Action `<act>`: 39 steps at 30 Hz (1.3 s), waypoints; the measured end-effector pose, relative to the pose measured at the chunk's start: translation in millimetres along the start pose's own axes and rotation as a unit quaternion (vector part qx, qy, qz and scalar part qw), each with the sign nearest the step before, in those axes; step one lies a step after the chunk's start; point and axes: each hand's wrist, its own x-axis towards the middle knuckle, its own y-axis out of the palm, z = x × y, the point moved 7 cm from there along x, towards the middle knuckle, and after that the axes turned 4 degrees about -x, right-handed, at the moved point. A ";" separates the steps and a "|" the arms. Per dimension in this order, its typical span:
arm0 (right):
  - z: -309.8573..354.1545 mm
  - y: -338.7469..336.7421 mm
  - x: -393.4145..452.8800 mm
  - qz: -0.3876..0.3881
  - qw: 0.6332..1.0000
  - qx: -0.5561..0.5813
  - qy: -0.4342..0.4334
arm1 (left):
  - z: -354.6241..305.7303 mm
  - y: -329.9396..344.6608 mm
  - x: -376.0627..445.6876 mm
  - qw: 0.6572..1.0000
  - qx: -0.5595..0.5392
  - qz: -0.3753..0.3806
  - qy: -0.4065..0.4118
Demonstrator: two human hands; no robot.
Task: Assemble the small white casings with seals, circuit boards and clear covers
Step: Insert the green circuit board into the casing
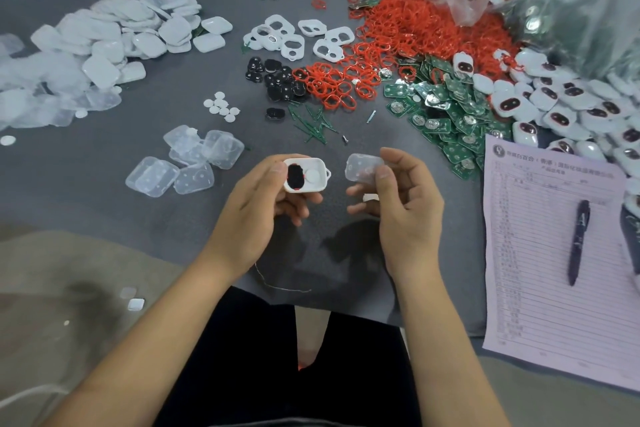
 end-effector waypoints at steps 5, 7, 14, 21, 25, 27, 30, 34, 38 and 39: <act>1.0 0.7 0.5 0.009 1.000 0.002 -0.007 | 2.7 -1.8 0.2 1.000 0.010 0.000 -0.002; 0.7 0.3 0.8 0.006 1.000 0.001 -0.005 | 2.5 -1.2 0.0 1.000 0.012 0.001 -0.002; 0.3 0.8 -0.8 0.018 1.000 -0.013 -0.006 | 2.2 0.4 -0.8 0.999 0.030 -0.007 -0.016; 9.6 4.1 -5.5 0.017 0.996 -0.063 -0.058 | 0.8 2.6 0.0 0.999 0.034 0.013 -0.036; 10.4 2.5 -5.1 0.000 0.995 -0.079 -0.057 | 1.6 3.5 1.2 0.998 0.040 0.023 -0.042; 9.6 5.5 -6.3 0.001 0.995 -0.085 -0.055 | 2.4 3.5 1.2 0.998 0.045 0.023 -0.044; 10.2 15.5 -10.8 0.010 0.993 -0.100 -0.064 | 3.3 2.1 1.9 0.998 0.039 0.018 -0.048; 11.8 21.4 -14.5 0.012 0.989 -0.124 -0.080 | 4.0 2.3 2.9 0.998 0.028 0.025 -0.050; 9.6 19.3 -13.9 0.007 0.988 -0.131 -0.079 | 3.3 2.5 2.0 0.998 0.034 0.032 -0.046; 8.7 19.2 -13.6 0.005 0.988 -0.132 -0.075 | 3.1 2.2 2.1 0.998 0.036 0.033 -0.046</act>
